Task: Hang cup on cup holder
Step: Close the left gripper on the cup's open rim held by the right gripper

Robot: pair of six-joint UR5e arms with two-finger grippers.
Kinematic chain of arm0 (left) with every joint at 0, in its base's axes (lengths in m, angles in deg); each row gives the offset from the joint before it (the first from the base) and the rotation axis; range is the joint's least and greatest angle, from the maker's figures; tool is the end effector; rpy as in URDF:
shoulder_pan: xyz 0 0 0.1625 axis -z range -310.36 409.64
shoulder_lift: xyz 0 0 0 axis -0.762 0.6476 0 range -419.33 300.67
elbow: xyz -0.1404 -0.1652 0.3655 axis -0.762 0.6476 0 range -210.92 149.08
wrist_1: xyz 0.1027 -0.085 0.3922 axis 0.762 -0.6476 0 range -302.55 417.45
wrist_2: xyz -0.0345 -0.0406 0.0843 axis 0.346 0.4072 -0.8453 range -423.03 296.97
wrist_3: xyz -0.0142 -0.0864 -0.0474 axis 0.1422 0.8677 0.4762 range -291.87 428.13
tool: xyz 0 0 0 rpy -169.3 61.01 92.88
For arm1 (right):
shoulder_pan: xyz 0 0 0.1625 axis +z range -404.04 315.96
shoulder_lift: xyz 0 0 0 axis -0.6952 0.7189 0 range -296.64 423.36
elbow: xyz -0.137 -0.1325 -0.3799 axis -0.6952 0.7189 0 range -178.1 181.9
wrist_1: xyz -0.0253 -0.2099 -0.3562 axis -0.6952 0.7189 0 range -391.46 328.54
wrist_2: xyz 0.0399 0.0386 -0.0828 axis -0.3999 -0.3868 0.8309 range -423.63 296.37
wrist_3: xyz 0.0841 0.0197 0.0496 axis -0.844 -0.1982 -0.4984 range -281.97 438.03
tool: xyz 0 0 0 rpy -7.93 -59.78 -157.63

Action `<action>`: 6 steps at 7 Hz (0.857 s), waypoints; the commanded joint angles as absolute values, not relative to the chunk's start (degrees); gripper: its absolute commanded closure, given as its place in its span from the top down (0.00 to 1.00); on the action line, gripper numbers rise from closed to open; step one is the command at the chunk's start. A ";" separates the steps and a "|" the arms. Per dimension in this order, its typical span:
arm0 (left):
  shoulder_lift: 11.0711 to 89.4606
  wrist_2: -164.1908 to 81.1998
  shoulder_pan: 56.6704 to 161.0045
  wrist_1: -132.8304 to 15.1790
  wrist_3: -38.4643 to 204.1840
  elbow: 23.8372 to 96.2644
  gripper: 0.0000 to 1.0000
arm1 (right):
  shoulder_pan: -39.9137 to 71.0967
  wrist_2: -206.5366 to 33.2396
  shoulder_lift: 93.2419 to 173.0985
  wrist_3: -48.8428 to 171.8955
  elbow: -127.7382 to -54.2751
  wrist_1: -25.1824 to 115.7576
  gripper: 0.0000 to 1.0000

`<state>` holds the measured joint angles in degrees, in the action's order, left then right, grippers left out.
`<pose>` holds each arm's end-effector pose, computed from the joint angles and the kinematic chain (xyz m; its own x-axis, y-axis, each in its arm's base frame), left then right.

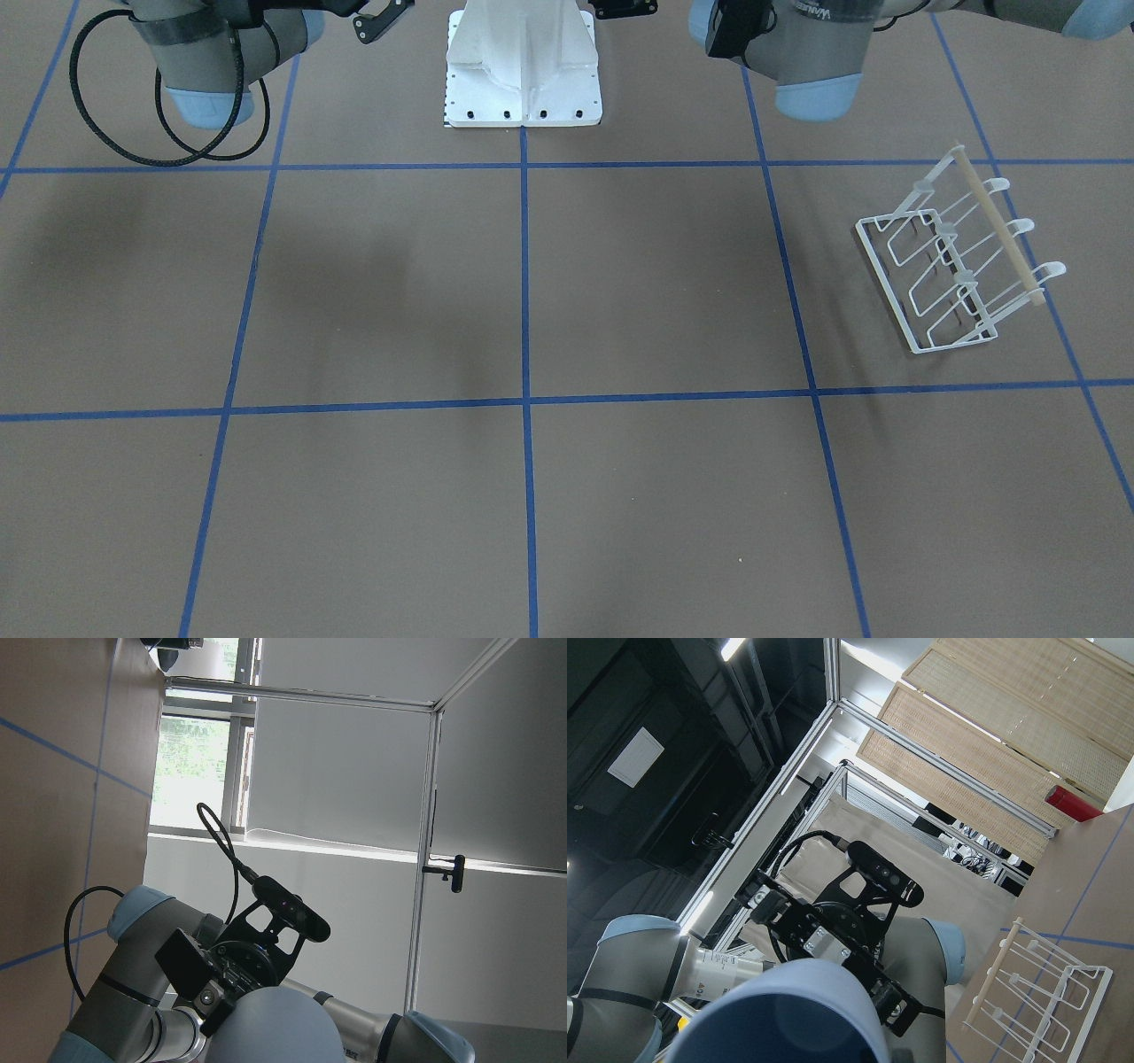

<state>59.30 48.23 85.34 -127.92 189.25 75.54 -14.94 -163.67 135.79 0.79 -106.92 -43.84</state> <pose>0.3190 -0.3489 0.1227 -0.7204 -0.0755 -0.6895 -0.0185 0.9958 -0.0897 -0.3225 -0.3121 0.1956 -0.5573 -0.5592 0.6138 -0.5143 0.8128 0.2736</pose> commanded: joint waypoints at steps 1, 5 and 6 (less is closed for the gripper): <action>58.97 48.24 85.15 -128.08 189.24 75.60 0.98 | -15.04 -163.12 135.43 0.86 -106.56 -43.24 0.00; 58.80 48.15 83.92 -128.17 189.24 75.78 0.98 | -15.21 -162.68 135.43 1.21 -106.29 -42.97 0.00; 58.71 48.15 83.83 -128.17 189.16 75.69 0.98 | -15.21 -162.51 135.43 1.21 -106.29 -42.97 0.00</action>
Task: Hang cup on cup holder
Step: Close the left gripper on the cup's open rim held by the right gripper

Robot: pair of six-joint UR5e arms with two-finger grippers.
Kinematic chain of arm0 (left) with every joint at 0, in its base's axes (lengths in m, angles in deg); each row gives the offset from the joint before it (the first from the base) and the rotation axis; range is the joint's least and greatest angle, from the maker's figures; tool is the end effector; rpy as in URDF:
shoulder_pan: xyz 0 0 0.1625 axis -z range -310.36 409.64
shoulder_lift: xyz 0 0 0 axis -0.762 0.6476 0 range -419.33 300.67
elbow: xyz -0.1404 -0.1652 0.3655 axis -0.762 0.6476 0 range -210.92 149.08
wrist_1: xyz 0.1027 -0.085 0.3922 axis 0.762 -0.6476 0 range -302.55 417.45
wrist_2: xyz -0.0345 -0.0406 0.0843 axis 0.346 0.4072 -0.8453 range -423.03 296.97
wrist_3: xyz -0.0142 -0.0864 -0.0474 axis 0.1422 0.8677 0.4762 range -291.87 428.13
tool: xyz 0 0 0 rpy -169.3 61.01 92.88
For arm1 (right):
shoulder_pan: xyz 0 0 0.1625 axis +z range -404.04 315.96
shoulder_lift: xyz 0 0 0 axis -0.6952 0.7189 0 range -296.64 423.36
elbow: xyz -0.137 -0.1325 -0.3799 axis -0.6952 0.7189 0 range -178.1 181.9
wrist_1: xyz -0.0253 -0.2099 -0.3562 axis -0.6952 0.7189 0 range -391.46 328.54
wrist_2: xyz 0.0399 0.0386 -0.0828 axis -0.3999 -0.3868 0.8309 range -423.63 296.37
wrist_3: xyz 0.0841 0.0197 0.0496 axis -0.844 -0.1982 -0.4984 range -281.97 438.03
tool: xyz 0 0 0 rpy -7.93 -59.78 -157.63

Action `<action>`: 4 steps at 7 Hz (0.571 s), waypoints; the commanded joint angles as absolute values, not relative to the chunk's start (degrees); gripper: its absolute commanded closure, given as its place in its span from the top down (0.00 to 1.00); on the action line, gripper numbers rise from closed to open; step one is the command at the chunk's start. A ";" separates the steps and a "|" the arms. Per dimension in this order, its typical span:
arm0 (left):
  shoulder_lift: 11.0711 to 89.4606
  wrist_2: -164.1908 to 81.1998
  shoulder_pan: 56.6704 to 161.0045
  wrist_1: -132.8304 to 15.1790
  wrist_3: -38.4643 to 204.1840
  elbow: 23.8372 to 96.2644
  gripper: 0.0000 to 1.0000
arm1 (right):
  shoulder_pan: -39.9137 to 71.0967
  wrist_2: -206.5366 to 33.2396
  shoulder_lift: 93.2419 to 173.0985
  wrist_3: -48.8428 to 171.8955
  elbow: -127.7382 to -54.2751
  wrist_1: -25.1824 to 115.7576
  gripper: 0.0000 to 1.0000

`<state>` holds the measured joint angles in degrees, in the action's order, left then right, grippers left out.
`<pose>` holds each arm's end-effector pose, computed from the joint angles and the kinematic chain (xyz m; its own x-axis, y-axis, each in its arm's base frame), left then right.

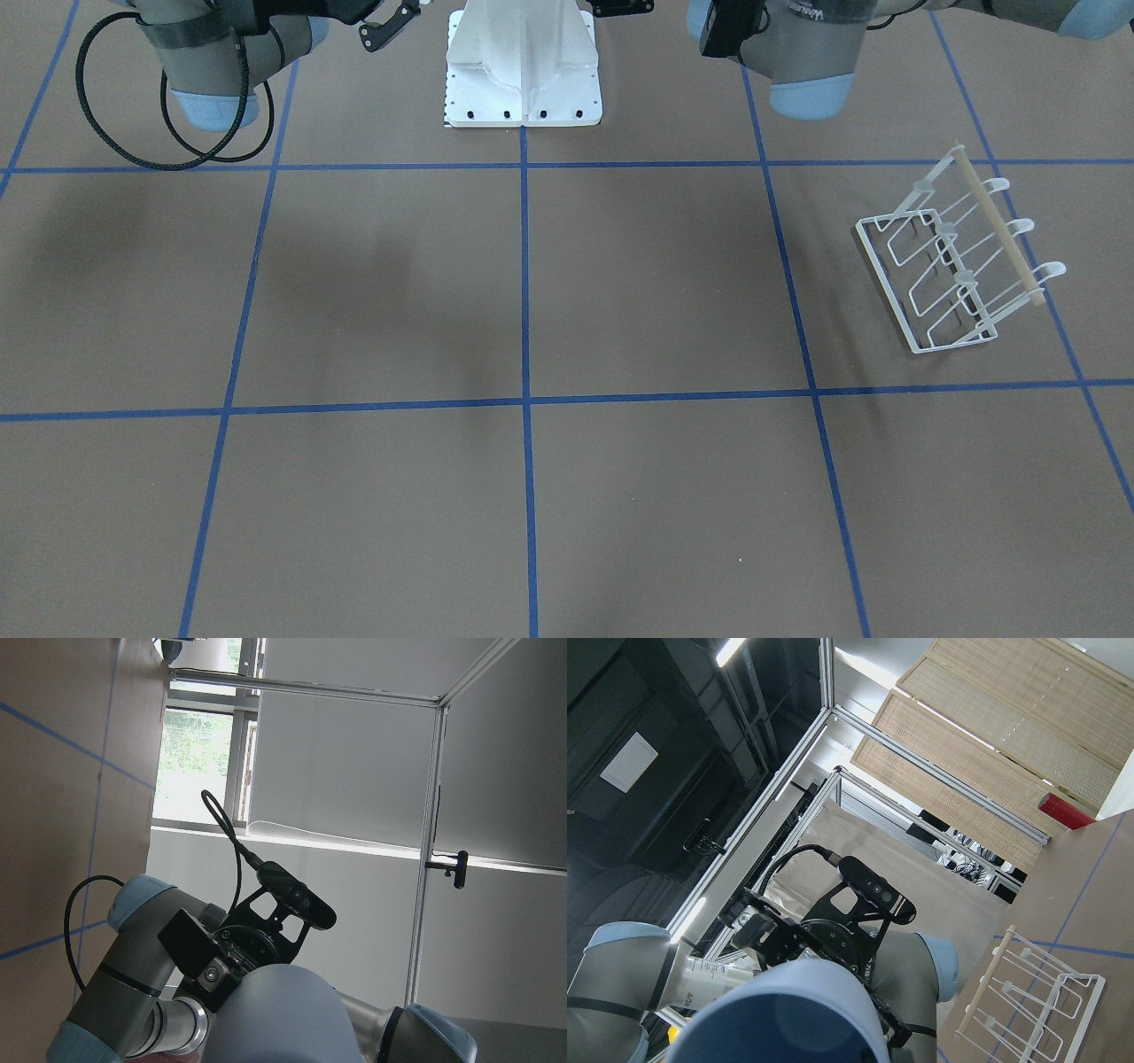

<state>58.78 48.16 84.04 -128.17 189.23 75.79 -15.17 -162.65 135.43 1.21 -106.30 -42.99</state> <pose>0.3251 -0.3405 0.1258 -0.7187 -0.0916 -0.6892 -0.0401 0.9951 -0.0904 -0.3286 -0.3155 0.1958 -0.5425 -0.5564 0.6293 -0.5219 0.8103 0.2666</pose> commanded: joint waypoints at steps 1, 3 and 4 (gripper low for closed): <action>58.71 48.15 83.74 -128.17 189.24 75.78 0.98 | -15.56 -161.20 135.43 1.30 -106.29 -42.89 0.00; 58.71 48.15 83.74 -128.17 189.15 75.78 0.98 | -16.09 -160.22 135.34 2.35 -106.21 -42.62 0.00; 58.71 48.15 83.74 -128.17 189.15 75.78 0.97 | -16.09 -160.13 134.47 2.35 -106.12 -41.93 0.00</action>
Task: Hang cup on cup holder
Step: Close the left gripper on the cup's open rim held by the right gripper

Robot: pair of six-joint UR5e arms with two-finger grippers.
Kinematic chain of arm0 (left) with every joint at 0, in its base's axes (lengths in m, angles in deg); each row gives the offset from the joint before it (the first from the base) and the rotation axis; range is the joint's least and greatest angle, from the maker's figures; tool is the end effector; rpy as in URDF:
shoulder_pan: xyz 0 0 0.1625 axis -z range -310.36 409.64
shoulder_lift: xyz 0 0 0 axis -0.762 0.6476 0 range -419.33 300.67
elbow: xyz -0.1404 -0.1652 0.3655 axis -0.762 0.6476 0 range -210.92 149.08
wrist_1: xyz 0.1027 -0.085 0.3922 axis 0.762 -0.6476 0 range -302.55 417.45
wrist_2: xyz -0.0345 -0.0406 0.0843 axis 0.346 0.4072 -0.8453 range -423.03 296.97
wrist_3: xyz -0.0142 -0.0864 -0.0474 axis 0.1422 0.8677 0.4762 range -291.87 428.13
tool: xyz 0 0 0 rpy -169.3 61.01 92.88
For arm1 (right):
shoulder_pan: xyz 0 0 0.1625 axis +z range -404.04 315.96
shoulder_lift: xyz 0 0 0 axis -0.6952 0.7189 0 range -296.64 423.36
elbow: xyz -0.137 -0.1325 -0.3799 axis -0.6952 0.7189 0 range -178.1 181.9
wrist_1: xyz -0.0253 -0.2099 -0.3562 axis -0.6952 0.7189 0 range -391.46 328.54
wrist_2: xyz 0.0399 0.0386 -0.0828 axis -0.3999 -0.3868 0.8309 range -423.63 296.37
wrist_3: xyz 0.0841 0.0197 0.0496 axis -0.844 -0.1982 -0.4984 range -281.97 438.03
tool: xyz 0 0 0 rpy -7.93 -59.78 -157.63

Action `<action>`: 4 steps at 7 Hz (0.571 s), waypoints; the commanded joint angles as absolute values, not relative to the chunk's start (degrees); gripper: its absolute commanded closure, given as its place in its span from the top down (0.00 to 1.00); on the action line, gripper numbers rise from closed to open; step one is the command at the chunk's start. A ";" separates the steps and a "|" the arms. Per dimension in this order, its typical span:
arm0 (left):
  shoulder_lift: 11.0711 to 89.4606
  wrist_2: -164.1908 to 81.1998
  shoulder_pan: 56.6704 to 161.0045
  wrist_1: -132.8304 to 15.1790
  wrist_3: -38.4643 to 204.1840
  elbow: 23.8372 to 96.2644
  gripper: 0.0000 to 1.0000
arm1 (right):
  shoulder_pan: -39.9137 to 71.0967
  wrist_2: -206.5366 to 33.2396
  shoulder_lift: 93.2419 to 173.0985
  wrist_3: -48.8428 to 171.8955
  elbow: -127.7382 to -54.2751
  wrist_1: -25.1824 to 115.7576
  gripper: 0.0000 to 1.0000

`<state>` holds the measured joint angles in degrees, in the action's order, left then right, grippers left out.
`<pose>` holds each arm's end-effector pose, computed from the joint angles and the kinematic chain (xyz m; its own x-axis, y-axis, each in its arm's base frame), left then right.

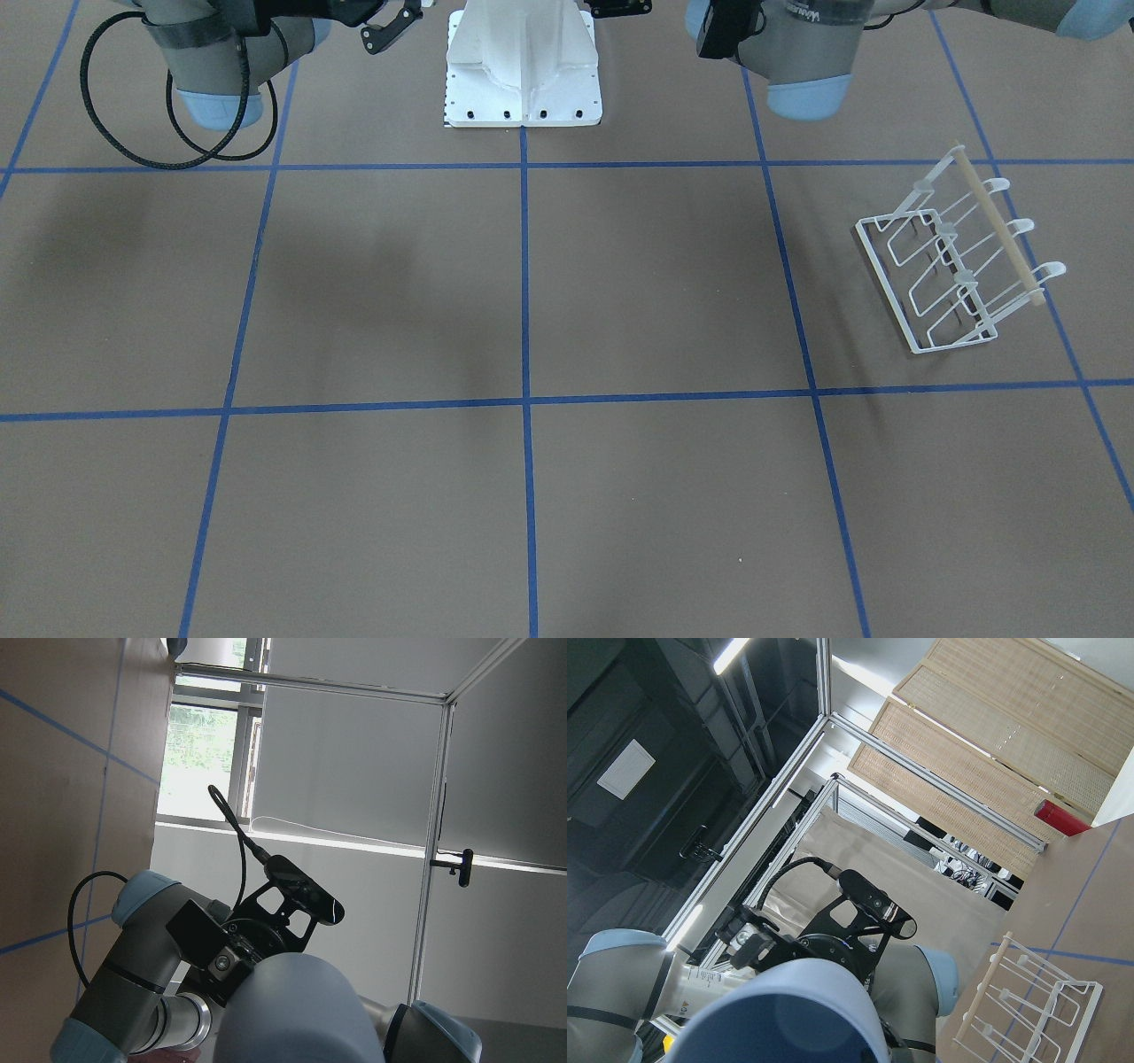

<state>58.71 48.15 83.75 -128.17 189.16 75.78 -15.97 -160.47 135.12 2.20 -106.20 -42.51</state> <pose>0.3269 -0.3389 0.1264 -0.7176 -0.0946 -0.6900 -0.0441 0.9949 -0.0905 -0.3333 -0.3153 0.1935 -0.5326 -0.5597 0.6349 -0.5430 0.8014 0.2509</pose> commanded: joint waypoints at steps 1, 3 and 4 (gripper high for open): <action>58.71 48.15 83.74 -128.17 188.89 75.78 0.96 | -16.26 -159.70 133.86 2.35 -106.03 -40.44 0.00; 58.71 48.15 83.74 -128.26 188.72 75.78 0.79 | -16.44 -159.52 133.85 2.35 -106.03 -40.34 0.00; 58.71 48.15 83.74 -128.26 188.63 75.69 0.66 | -16.44 -159.52 133.76 2.44 -106.03 -40.34 0.00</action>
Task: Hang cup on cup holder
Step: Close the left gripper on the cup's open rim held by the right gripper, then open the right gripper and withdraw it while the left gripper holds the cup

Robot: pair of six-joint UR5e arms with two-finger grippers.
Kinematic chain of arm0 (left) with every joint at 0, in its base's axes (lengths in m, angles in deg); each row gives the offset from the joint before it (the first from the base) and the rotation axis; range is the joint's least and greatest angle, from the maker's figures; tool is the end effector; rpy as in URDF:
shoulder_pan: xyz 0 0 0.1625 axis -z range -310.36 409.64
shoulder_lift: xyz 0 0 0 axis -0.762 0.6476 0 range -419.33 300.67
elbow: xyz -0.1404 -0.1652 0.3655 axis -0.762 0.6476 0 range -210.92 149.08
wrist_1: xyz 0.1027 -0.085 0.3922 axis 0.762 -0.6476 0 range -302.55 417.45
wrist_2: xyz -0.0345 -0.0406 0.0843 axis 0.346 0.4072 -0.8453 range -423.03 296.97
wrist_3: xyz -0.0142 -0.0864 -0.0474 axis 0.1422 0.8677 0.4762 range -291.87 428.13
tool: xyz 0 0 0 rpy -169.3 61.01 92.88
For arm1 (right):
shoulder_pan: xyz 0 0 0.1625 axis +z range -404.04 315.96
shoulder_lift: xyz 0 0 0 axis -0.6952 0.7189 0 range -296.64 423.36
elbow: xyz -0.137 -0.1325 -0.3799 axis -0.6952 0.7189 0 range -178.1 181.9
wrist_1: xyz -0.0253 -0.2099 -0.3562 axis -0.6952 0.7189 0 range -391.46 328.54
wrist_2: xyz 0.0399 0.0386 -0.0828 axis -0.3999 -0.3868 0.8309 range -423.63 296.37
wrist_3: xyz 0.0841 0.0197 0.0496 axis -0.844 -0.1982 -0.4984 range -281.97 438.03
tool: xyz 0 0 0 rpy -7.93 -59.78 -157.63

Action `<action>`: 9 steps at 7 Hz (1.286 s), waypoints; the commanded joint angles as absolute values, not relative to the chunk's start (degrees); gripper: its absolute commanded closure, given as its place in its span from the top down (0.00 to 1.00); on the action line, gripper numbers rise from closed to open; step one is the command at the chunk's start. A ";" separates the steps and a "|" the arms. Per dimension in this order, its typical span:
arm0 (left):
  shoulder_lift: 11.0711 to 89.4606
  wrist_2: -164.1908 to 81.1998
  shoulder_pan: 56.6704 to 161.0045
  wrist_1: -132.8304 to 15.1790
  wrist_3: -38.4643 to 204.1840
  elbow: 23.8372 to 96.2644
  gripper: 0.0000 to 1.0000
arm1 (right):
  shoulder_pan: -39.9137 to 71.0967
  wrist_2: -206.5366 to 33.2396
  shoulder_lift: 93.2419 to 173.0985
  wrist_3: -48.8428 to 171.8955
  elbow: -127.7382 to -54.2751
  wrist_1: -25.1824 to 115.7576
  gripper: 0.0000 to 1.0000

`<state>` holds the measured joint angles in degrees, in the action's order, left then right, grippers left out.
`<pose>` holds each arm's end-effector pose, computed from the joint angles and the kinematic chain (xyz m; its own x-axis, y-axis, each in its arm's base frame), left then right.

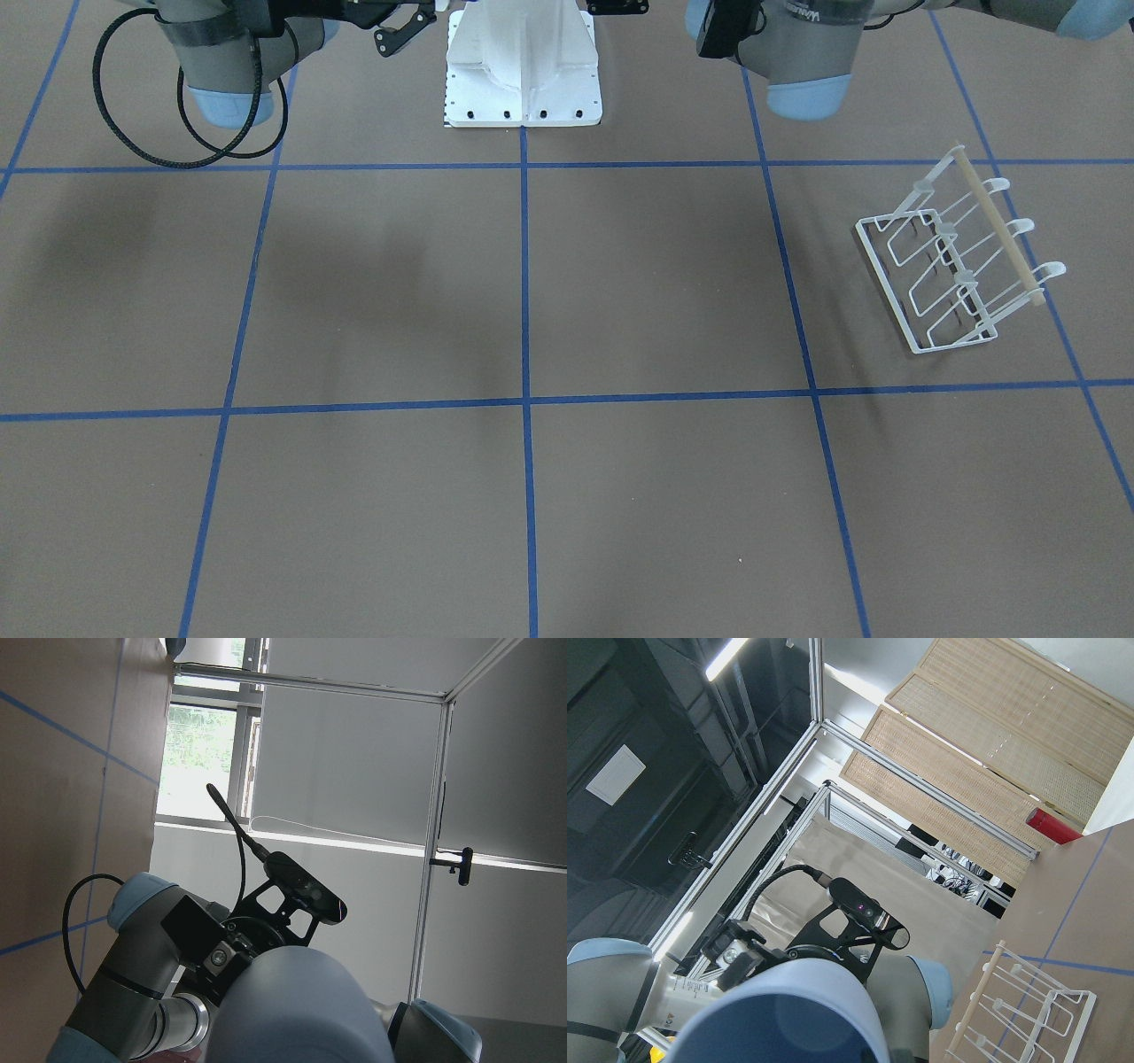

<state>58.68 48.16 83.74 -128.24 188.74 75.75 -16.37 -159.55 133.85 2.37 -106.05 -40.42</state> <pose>0.3270 -0.3389 0.1268 -0.7179 -0.0873 -0.6906 -0.0391 0.9956 -0.0853 -0.3407 -0.3175 0.1841 -0.5227 -0.5524 0.6493 -0.5454 0.8021 0.2433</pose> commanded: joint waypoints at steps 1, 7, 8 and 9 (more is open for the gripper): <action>58.62 48.15 83.74 -128.26 188.54 75.69 0.49 | -16.44 -159.52 133.76 3.92 -106.12 -40.42 0.04; 58.18 48.24 83.74 -130.54 188.45 75.51 0.00 | -15.74 -160.04 136.38 4.90 -106.56 -40.69 1.00; 58.09 48.24 83.83 -130.54 188.45 75.69 0.00 | -15.65 -159.96 138.66 4.82 -106.56 -40.51 1.00; 58.18 48.24 83.83 -130.63 188.36 75.69 0.00 | -14.61 -159.78 141.64 4.81 -106.47 -38.86 1.00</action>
